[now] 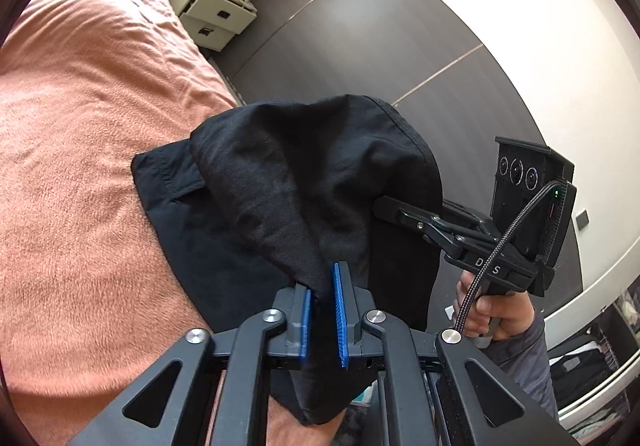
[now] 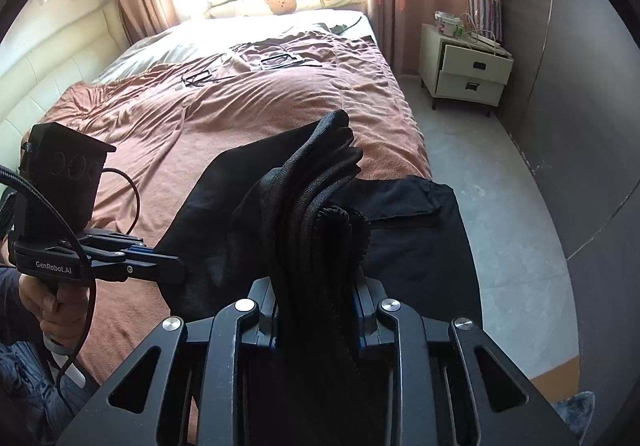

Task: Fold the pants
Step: 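Lower the bundle onto the bedspread and open both grippers to release it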

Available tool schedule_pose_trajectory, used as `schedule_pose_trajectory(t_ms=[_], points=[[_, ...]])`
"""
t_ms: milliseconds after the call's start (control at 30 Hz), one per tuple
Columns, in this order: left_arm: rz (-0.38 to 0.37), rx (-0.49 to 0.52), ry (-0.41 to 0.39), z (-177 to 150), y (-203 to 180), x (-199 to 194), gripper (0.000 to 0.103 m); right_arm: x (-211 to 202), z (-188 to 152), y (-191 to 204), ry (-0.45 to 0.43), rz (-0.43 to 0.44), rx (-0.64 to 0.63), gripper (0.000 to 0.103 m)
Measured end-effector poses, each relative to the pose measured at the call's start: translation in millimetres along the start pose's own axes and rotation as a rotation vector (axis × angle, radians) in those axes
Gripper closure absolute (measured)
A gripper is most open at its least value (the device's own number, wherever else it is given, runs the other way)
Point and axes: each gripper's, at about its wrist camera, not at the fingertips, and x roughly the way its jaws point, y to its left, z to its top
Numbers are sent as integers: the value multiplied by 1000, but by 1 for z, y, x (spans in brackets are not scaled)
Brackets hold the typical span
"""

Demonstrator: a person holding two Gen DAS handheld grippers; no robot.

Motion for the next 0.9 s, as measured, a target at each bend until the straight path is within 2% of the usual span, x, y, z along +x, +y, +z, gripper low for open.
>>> schedule_pose_trajectory(t_ms=[33, 100, 133, 200, 233, 433, 600, 633, 667, 767, 900], points=[[17, -12, -4, 1, 6, 2, 90, 7, 8, -2, 11, -18, 0, 79], [73, -51, 18, 3, 19, 11, 56, 19, 16, -4, 53, -87, 35, 63], [99, -80, 25, 4, 26, 15, 52, 26, 17, -6, 79, -140, 49, 58], [106, -107, 20, 5, 36, 17, 51, 28, 18, -10, 89, -208, 85, 58], [114, -108, 21, 5, 38, 19, 51, 24, 16, -12, 77, -211, 117, 58], [130, -115, 11, 15, 48, 20, 51, -18, -12, -6, -27, -143, 197, 58], [157, -114, 1, 29, 65, 29, 52, -37, -39, -1, -53, -83, 220, 68], [161, -115, -3, 35, 70, 34, 54, -38, -44, -1, -51, -70, 225, 69], [165, -117, -6, 39, 72, 36, 61, -38, -53, -8, -51, -62, 229, 69], [190, -122, -39, 50, 78, 38, 62, -24, -55, -16, -26, -84, 238, 69], [276, -160, -73, 68, 96, 43, 62, -7, -48, -32, -1, -107, 306, 69]])
